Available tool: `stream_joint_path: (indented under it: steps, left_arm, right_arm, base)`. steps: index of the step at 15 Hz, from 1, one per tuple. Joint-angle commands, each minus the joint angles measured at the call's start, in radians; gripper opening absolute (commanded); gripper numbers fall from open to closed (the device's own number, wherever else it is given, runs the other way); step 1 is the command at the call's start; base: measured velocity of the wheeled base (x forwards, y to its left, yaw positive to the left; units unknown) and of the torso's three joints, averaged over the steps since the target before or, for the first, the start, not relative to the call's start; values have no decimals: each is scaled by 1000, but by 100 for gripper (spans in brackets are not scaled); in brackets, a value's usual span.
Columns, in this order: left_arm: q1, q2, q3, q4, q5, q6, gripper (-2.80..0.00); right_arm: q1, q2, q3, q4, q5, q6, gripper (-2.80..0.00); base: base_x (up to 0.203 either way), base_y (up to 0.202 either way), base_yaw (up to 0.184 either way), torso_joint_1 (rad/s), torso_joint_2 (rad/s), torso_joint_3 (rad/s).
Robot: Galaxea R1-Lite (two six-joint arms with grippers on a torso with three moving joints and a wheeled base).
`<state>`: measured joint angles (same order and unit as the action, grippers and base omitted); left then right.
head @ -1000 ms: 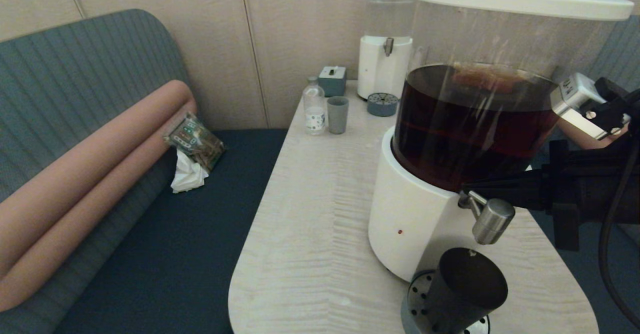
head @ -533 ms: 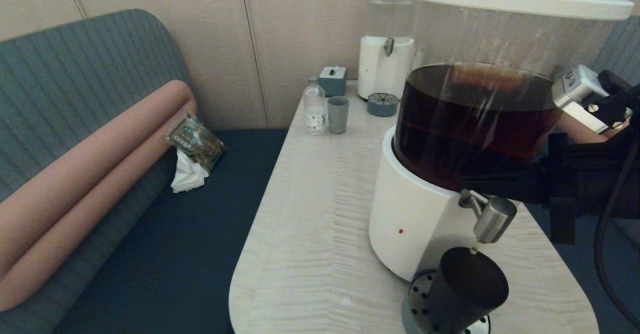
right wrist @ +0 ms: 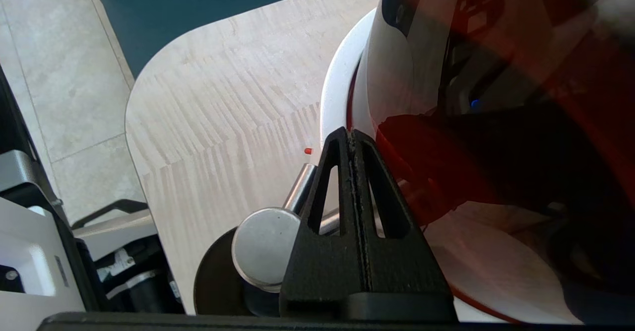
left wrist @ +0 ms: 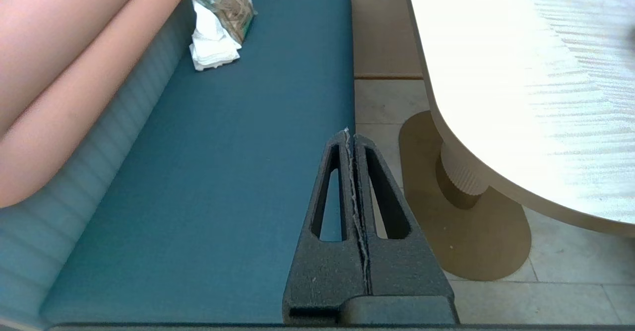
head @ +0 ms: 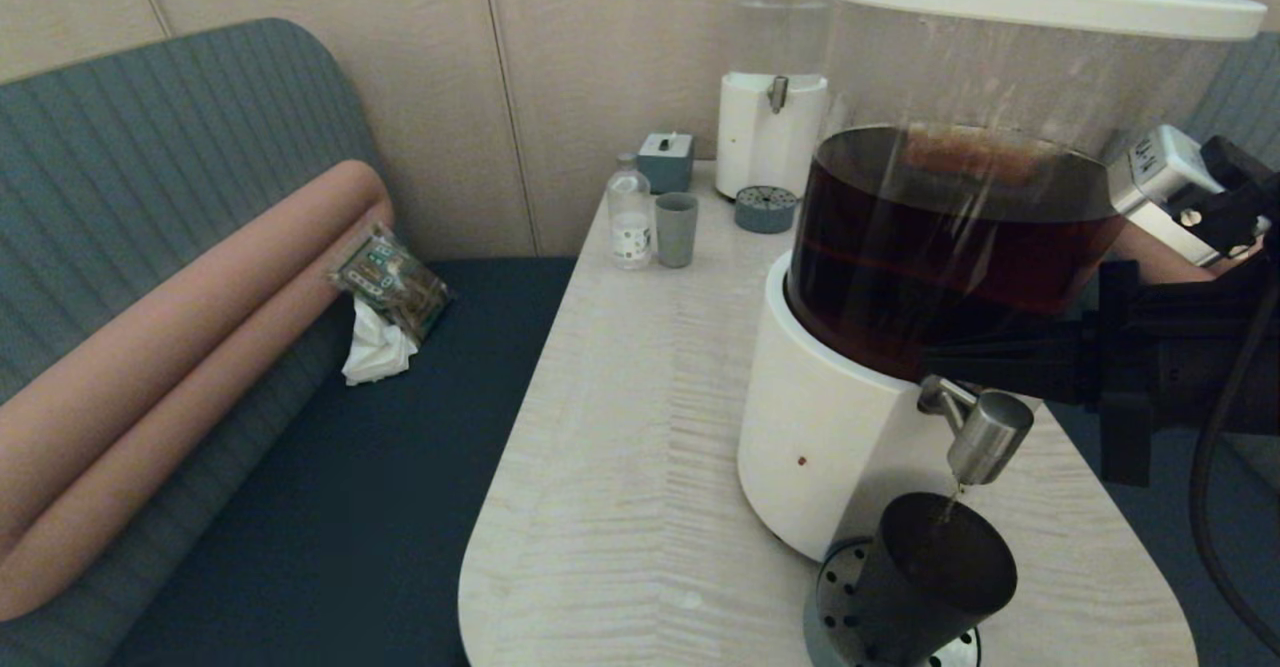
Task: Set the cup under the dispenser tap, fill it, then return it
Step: Turn on the faucet
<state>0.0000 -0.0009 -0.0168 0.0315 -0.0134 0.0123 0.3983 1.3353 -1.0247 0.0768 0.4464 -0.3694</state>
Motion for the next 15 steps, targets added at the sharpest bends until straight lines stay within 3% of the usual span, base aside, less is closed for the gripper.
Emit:
stream_joint_path:
  steps: [1, 15]
  left_arm:
    - [0, 1, 0, 1, 0, 0, -280]
    - [0, 1, 0, 0, 0, 0, -280]
  right_arm:
    - [1, 1, 2, 1, 2, -5, -280]
    - [10, 4, 2, -3, 6, -3, -280]
  base:
    - [0, 0, 0, 0, 0, 0]
    - [0, 0, 0, 0, 0, 0]
